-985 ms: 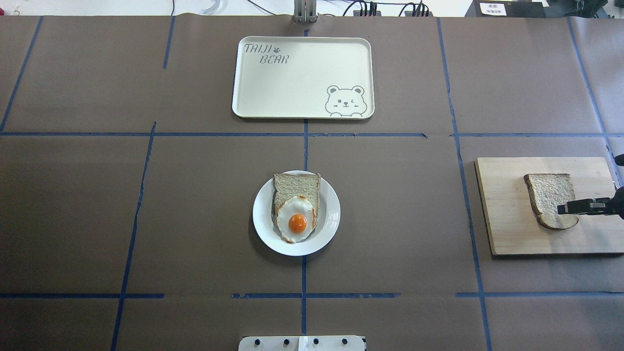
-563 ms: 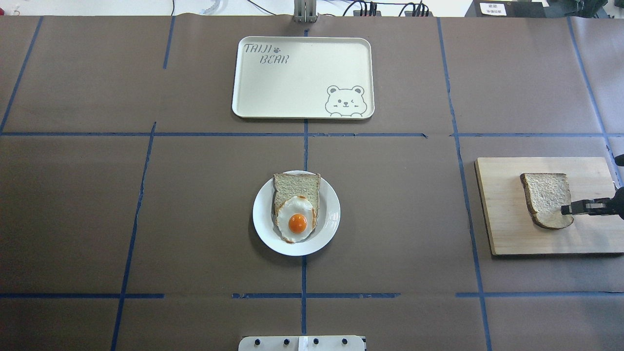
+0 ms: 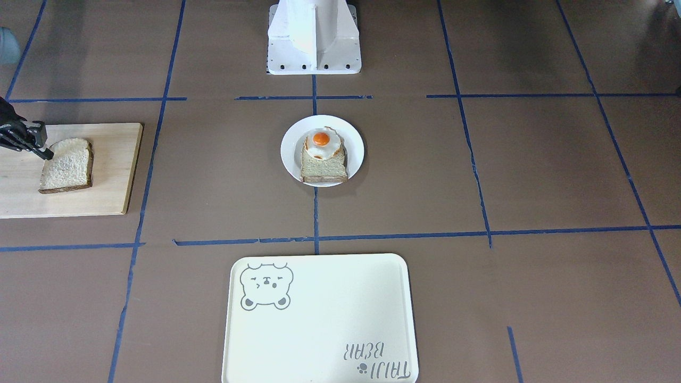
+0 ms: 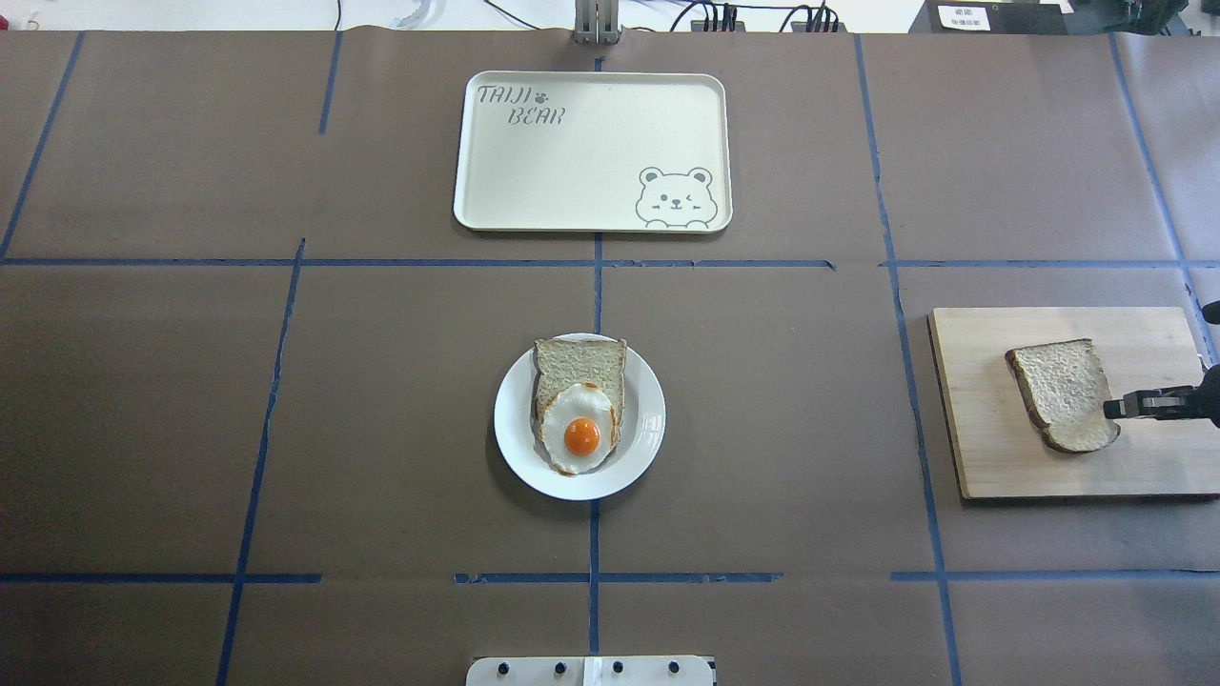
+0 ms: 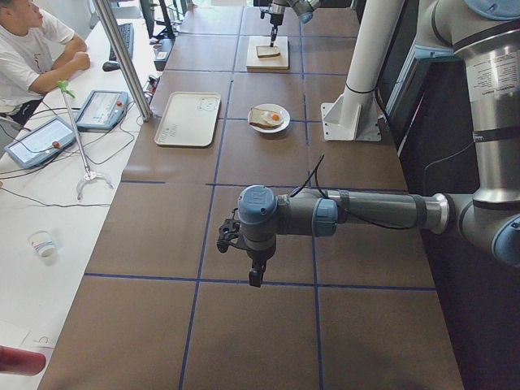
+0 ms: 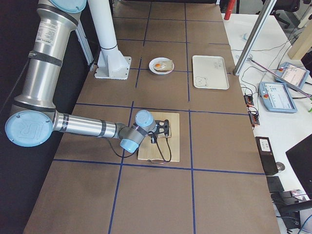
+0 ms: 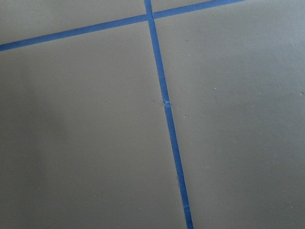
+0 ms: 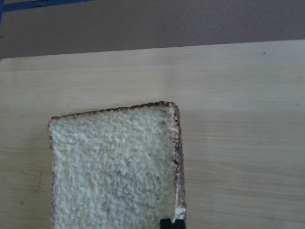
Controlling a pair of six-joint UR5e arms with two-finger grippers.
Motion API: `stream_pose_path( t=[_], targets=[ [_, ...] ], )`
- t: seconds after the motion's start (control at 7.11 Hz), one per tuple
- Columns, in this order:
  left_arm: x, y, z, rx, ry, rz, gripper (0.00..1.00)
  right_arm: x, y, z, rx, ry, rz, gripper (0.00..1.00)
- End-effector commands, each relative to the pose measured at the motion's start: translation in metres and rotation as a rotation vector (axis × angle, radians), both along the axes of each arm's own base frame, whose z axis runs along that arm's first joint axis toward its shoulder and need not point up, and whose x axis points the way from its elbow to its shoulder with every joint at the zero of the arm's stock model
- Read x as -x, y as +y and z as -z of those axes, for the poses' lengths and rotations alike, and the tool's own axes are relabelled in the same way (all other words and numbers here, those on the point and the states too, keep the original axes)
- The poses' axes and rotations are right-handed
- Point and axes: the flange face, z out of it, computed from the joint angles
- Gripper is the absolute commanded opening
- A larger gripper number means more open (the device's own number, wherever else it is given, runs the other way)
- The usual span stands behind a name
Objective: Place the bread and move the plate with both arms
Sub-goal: 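Lower the right gripper onto the bread slice on the bamboo board and grasp it, then lift the bread slice with the right gripper and carry it over the plate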
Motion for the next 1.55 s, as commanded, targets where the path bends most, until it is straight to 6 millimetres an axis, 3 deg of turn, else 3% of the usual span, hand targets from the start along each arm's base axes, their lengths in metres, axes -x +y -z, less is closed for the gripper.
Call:
stream_pose_path(
  t=[0.0,0.28,0.42,0.56,0.7,0.99,1.13,1.41],
  targets=[
    [0.000,0.000,0.001,-0.002,0.000,0.000,1.00,0.002,-0.001,0.027,-0.030,-0.041,0.013,0.00],
    [0.000,0.000,0.001,-0.002,0.000,0.000,1.00,0.007,-0.005,0.073,-0.051,-0.117,0.058,0.00],
    [0.000,0.000,0.001,0.000,0.000,0.001,1.00,0.016,-0.020,0.108,-0.089,-0.147,0.058,0.00],
    [0.000,0.000,0.001,-0.003,0.000,0.000,1.00,0.029,-0.036,0.152,-0.091,-0.185,0.044,0.00],
    [0.000,0.000,0.002,-0.002,0.000,0.001,1.00,0.050,-0.059,0.210,-0.083,-0.219,0.034,0.00],
    [0.000,0.000,0.003,-0.006,0.000,0.000,1.00,0.113,-0.082,0.318,-0.043,-0.289,0.053,0.00],
    [0.000,0.000,0.003,-0.006,0.000,0.000,1.00,0.161,-0.079,0.367,-0.014,-0.322,0.032,0.00],
    [0.000,-0.001,0.005,-0.009,0.000,0.000,1.00,0.254,-0.056,0.432,-0.028,-0.273,0.007,0.00]
  ],
)
